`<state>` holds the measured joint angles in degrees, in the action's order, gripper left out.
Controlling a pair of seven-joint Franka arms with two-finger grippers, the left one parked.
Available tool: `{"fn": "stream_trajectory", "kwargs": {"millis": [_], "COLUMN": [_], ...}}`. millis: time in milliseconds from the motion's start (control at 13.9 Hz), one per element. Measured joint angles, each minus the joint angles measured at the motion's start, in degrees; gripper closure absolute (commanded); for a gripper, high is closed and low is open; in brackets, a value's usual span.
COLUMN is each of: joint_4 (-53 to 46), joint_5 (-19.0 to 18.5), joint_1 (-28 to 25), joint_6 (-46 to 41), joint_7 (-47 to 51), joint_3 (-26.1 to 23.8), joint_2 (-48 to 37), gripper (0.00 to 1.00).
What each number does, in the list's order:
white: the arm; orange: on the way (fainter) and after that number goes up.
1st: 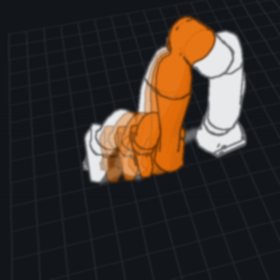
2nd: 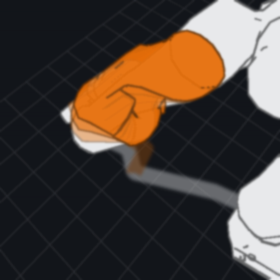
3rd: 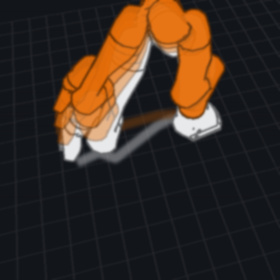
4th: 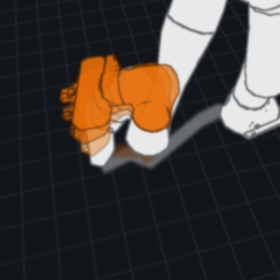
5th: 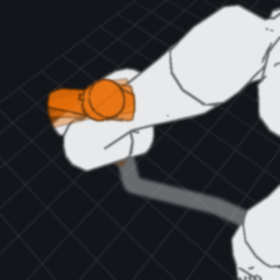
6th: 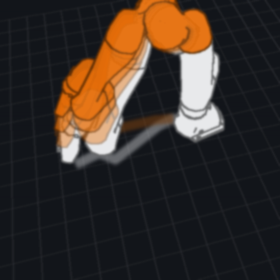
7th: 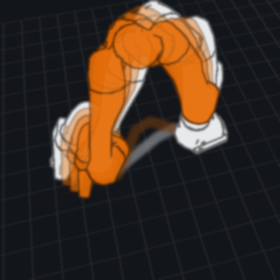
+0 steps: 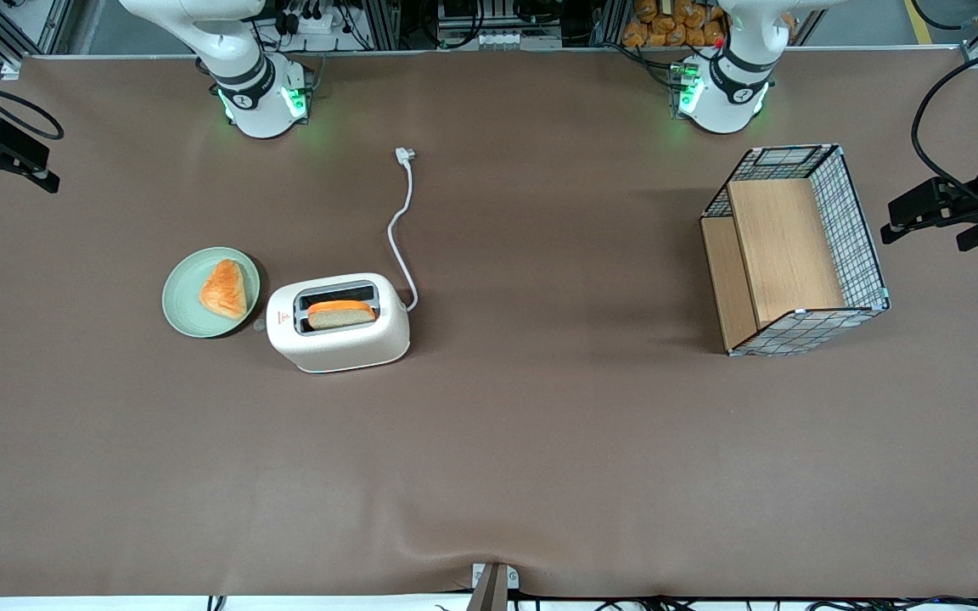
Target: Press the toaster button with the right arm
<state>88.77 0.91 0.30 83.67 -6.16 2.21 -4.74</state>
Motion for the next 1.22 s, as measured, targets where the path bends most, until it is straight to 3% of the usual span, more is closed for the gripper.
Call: {"fn": "stream_trajectory", "kwargs": {"millis": [933,1005,1149,1221], "joint_4": [0.2,0.2,0.3,0.4], "joint_5": [0.0,0.0,0.0,0.0], "joint_1": [0.0,0.0,0.0,0.0], "joint_6": [-0.1,-0.1,-0.1,-0.1], "joint_7": [0.0,0.0,0.0,0.0], "joint_3": [0.1,0.1,0.0,0.0], "joint_2": [0.0,0.0,0.0,0.0], "gripper": [0.00,0.08,0.49,0.57]}}
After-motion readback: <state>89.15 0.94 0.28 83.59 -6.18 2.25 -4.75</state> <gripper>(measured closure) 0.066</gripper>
